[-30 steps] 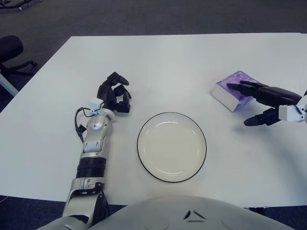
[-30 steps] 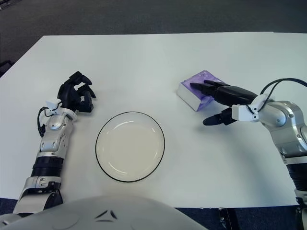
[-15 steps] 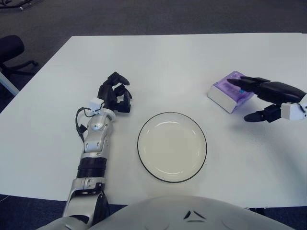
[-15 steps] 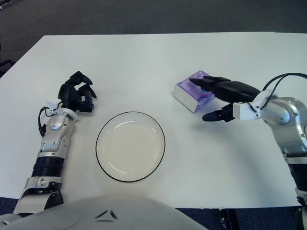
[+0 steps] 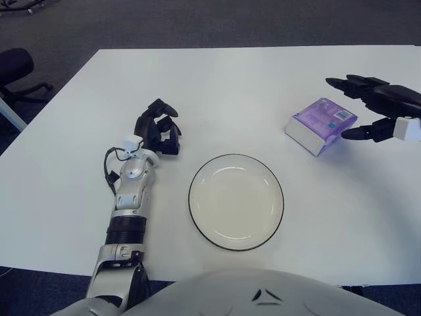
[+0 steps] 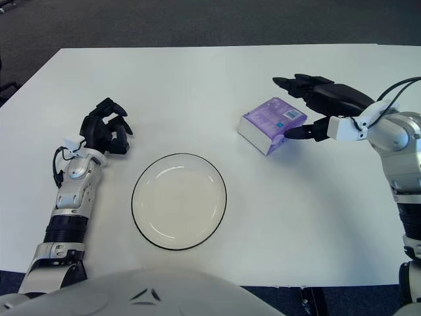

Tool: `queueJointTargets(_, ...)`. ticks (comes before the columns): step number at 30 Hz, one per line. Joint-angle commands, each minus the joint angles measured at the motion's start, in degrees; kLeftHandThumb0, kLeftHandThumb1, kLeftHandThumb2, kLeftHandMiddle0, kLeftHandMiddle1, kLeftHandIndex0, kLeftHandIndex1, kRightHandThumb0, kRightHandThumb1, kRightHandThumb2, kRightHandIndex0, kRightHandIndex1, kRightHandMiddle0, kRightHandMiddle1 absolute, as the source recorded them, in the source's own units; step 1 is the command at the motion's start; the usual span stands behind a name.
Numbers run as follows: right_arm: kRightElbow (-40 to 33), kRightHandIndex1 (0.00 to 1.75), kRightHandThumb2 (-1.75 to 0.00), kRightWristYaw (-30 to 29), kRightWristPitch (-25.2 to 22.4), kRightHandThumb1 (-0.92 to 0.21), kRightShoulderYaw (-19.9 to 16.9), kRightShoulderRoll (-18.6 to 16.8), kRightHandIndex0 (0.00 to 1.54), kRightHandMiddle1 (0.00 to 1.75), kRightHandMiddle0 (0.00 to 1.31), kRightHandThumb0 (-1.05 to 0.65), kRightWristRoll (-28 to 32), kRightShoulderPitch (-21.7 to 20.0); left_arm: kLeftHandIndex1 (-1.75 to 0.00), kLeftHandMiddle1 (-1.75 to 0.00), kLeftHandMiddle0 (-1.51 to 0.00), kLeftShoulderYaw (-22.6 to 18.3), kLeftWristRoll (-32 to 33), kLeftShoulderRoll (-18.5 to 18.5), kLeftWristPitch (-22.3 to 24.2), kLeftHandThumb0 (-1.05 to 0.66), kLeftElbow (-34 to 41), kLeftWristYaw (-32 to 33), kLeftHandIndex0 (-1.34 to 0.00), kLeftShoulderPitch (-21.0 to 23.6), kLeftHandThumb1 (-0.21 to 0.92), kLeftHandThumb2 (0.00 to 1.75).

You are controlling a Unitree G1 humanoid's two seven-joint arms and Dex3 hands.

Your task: Put the tissue paper into the plate.

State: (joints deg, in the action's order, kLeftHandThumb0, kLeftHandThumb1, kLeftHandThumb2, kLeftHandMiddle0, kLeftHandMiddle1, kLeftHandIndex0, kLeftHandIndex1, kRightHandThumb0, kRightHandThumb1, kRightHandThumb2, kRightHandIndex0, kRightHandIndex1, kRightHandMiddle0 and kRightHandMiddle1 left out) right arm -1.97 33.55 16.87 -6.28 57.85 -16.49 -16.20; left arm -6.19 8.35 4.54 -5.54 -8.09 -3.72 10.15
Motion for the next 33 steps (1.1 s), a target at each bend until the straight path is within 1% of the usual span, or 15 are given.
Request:
queueJointTargets(1,2.53,0.05,-0.51,-0.51,3.47,-0.92,0.85,-0.19,0.07,0.30,0.00,-0.93,0.38,-1.86,-1.69,-1.75,-0.90,0.66,-0.12,-3.04,-0.67,-0.01,-3.85,0.47,-0.72,-6.30,-0.08,1.75)
queueJointTargets(3,4.48,0.06,-0.48,-0.50,5.86,-0.92,1.10,0.12,0.09,0.36,0.00,-0.92,0.66,-2.87,-1.69,-1.75,-0.90,0.65,-0.06,-3.03,-0.77,-0.01,-3.94,0.42,-0.72,-6.29,-0.08,1.75)
queueJointTargets(7,7.42,0.07,-0.46,-0.12,9.86,-0.92,1.73,0.71,0.10,0.41,0.00,-0.91,0.71,-4.52,-1.68,-1.75,-0.90,0.70,-0.18,-3.02,-1.12,-0.01,-4.03,0.43,-0.72,-6.42,-0.08,1.75)
queueJointTargets(9,8.59,0.08,-0.45,0.19,11.04,-0.92,2.11,0.88,0.11,0.42,0.00,-0.90,0.60,-5.33,-1.68,-1.75,-0.90,0.77,-0.29,-3.01,-1.20,-0.01,-4.00,0.49,-0.72,-6.50,-0.08,1.75)
queueJointTargets(12,10.44,0.07,-0.42,0.93,11.74,-0.92,3.71,0.75,0.09,0.41,0.00,-0.91,-0.52,-7.52,-1.69,-1.75,-0.90,0.91,-0.53,-2.93,-1.11,-0.01,-3.89,0.59,-0.72,-6.54,-0.08,1.75)
queueJointTargets(14,11.05,0.07,-0.41,1.04,12.02,-0.91,4.19,0.67,0.08,0.40,0.00,-0.92,-0.80,-8.14,-1.69,-1.75,-0.90,0.94,-0.56,-2.91,-1.09,-0.01,-3.87,0.60,-0.72,-6.56,-0.08,1.75)
queueJointTargets(16,10.27,0.07,-0.40,2.32,10.46,-0.91,6.02,-0.27,0.08,0.39,0.00,-0.92,-1.49,-8.86,-1.69,-1.75,-0.90,0.99,-0.58,-2.89,-1.10,-0.01,-3.85,0.58,-0.72,-6.57,-0.08,1.75)
queueJointTargets(18,9.21,0.06,-0.38,3.33,9.31,-0.89,6.99,-0.63,0.06,0.36,0.00,-0.93,-1.56,-8.88,-1.69,-1.75,-0.90,1.07,-0.61,-2.94,-1.08,-0.01,-3.59,0.62,-0.72,-6.72,-0.08,1.75)
queueJointTargets(22,8.36,0.03,-0.36,7.82,7.78,-0.86,8.61,0.01,0.02,0.30,0.00,-0.94,0.86,-9.15,-1.69,-1.75,-0.90,1.05,-0.38,-3.01,-1.04,-0.01,-3.30,0.54,-0.71,-6.88,-0.08,1.75)
queueJointTargets(25,8.23,0.01,-0.35,9.45,7.13,-0.82,9.45,-0.16,0.01,0.19,0.00,-0.97,1.19,-9.59,-1.69,-1.75,-0.90,1.02,-0.23,-3.02,-1.03,-0.01,-3.21,0.49,-0.71,-6.93,-0.08,1.75)
queueJointTargets(30,11.45,0.00,-0.34,8.98,9.52,-0.77,11.75,-1.44,0.00,0.09,0.00,-0.99,-1.19,-11.00,-1.69,-1.75,-0.90,0.93,-0.27,-2.92,-1.11,-0.01,-3.11,0.54,-0.71,-7.05,-0.08,1.75)
queueJointTargets(33,13.91,0.00,-0.34,8.02,11.22,-0.77,13.26,-2.22,0.00,0.04,0.00,-1.02,-2.94,-11.89,-1.69,-1.75,-0.90,0.96,-0.31,-2.86,-1.13,-0.01,-3.06,0.50,-0.71,-7.10,-0.08,1.75)
